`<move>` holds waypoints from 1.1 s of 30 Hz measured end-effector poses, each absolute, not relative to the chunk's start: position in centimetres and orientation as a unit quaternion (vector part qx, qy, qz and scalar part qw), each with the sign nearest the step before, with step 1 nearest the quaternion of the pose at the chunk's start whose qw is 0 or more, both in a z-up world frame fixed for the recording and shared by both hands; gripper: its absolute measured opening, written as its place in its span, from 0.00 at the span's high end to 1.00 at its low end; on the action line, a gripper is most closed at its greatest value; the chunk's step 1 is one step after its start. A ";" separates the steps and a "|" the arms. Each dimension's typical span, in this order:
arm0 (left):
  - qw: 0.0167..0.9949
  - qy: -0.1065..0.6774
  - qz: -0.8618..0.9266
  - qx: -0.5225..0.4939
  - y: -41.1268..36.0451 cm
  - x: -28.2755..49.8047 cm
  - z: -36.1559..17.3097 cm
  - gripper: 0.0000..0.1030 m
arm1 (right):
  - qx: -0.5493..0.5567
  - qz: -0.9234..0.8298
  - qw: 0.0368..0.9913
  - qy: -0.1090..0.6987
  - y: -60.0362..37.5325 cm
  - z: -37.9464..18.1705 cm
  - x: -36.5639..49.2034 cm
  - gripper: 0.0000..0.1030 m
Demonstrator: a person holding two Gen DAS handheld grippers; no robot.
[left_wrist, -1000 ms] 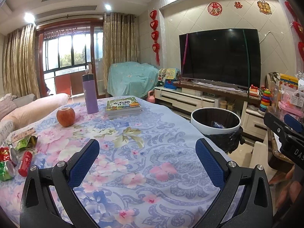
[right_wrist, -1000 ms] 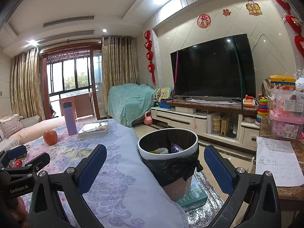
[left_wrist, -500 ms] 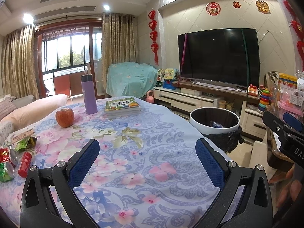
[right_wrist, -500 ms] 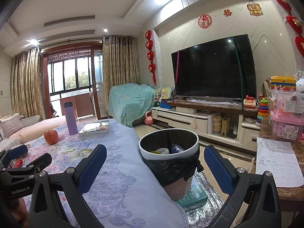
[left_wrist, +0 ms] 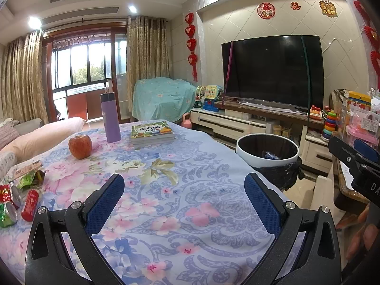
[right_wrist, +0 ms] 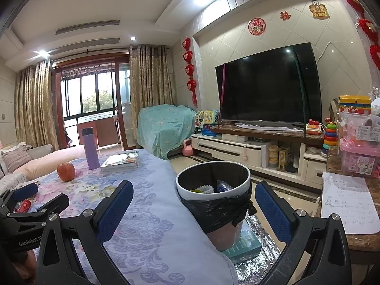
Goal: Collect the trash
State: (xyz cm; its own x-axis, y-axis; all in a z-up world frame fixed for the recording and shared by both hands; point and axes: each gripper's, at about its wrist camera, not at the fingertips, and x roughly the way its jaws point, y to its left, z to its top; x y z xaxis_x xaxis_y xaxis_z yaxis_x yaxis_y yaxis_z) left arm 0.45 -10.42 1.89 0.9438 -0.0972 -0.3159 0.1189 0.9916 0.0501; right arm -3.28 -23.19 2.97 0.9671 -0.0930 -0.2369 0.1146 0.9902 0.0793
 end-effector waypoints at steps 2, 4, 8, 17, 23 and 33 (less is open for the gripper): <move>0.985 0.159 -0.054 0.034 -10.5 0.5 1.8 0.00 | 0.046 -0.051 0.991 0.117 -23.1 3.0 -3.3 0.00; 0.985 0.160 -0.055 0.034 -10.5 0.5 1.8 0.00 | 0.046 -0.051 0.991 0.118 -23.0 3.1 -3.3 0.00; 0.985 0.159 -0.055 0.034 -10.5 0.5 1.8 0.00 | 0.047 -0.050 0.991 0.119 -23.1 3.0 -3.3 0.00; 0.985 0.160 -0.057 0.035 -10.6 0.5 1.6 0.00 | 0.050 -0.048 0.990 0.120 -23.2 2.9 -3.2 0.00; 0.985 0.161 -0.056 0.036 -10.5 0.5 1.5 0.00 | 0.050 -0.048 0.990 0.122 -23.2 2.9 -3.1 0.00; 0.984 0.164 -0.057 0.036 -10.4 0.6 1.0 0.00 | 0.053 -0.045 0.989 0.128 -23.2 2.3 -2.9 0.00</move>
State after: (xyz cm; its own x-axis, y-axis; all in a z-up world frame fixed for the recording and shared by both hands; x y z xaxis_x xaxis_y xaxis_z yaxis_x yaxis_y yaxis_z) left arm 0.59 -10.43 0.97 0.9396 -0.0996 -0.3275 0.1231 0.9911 0.0516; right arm -2.88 -23.21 2.29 0.9632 -0.0762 -0.2576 0.1035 0.9902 0.0941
